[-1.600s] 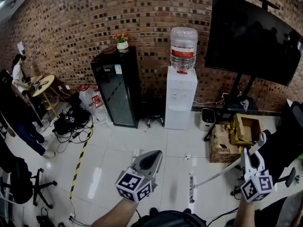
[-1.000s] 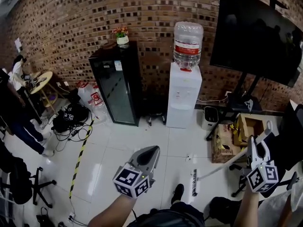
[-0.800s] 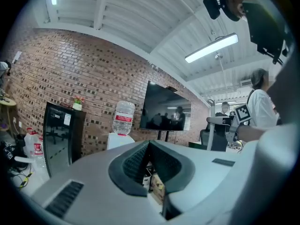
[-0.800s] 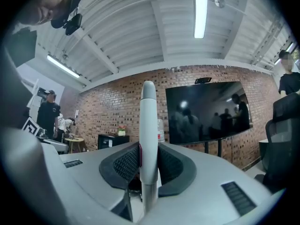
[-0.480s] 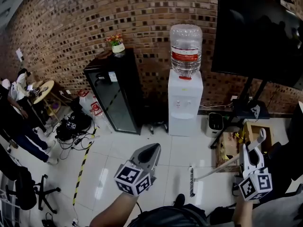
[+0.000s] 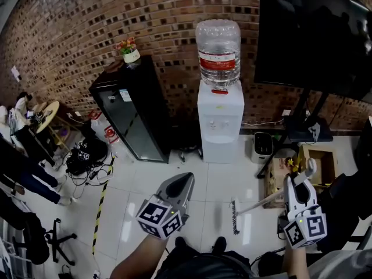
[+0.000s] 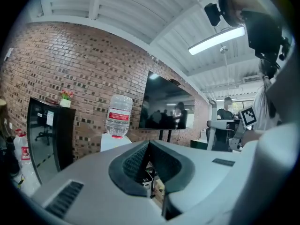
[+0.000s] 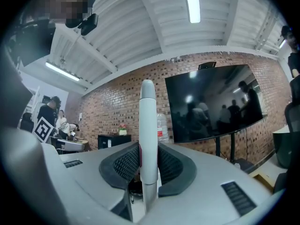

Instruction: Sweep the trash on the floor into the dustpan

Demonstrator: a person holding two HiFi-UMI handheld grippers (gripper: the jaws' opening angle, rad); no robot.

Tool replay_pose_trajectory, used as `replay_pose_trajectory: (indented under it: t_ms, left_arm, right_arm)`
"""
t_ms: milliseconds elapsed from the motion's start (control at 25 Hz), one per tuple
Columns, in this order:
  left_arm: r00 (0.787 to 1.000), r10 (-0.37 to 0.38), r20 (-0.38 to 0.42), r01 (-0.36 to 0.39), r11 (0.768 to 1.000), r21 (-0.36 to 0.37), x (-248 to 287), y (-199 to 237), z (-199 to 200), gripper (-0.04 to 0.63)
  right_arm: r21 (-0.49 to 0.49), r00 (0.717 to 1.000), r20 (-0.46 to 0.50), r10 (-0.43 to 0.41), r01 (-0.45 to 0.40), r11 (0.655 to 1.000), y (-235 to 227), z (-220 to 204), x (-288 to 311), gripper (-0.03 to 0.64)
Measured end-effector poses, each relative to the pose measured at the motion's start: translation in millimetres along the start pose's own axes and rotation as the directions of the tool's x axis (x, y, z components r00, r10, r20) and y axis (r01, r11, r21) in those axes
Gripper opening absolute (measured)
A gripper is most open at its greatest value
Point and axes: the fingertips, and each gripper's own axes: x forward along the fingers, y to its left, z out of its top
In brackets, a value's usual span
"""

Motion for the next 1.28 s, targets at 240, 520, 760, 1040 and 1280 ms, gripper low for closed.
replay_pose_trajectory:
  t_ms: [240, 520, 760, 1040, 1280]
  left_arm:
    - [0.998, -0.038, -0.041, 0.039, 0.999, 0.027, 28, 33, -15, 0.011]
    - [0.994, -0.087, -0.062, 0.09, 0.995, 0.034, 57, 64, -35, 0.012]
    - [0.988, -0.111, -0.106, 0.113, 0.993, 0.013, 98, 83, -78, 0.012]
    - [0.973, -0.123, -0.194, 0.127, 0.992, 0.004, 143, 82, -139, 0.012]
    - [0.976, -0.139, -0.165, 0.136, 0.99, -0.033, 178, 85, -176, 0.012]
  right_arm:
    - [-0.046, 0.997, -0.011, -0.079, 0.078, 0.996, -12, -22, 25, 0.106]
    - [-0.081, 0.985, -0.037, -0.169, 0.166, 0.983, -38, -59, 55, 0.104]
    - [-0.111, 0.974, -0.08, -0.213, 0.204, 0.973, -68, -112, 87, 0.104]
    - [-0.124, 0.934, -0.125, -0.334, 0.319, 0.94, -135, -186, 104, 0.103]
    - [-0.127, 0.929, -0.175, -0.326, 0.307, 0.943, -172, -251, 120, 0.103]
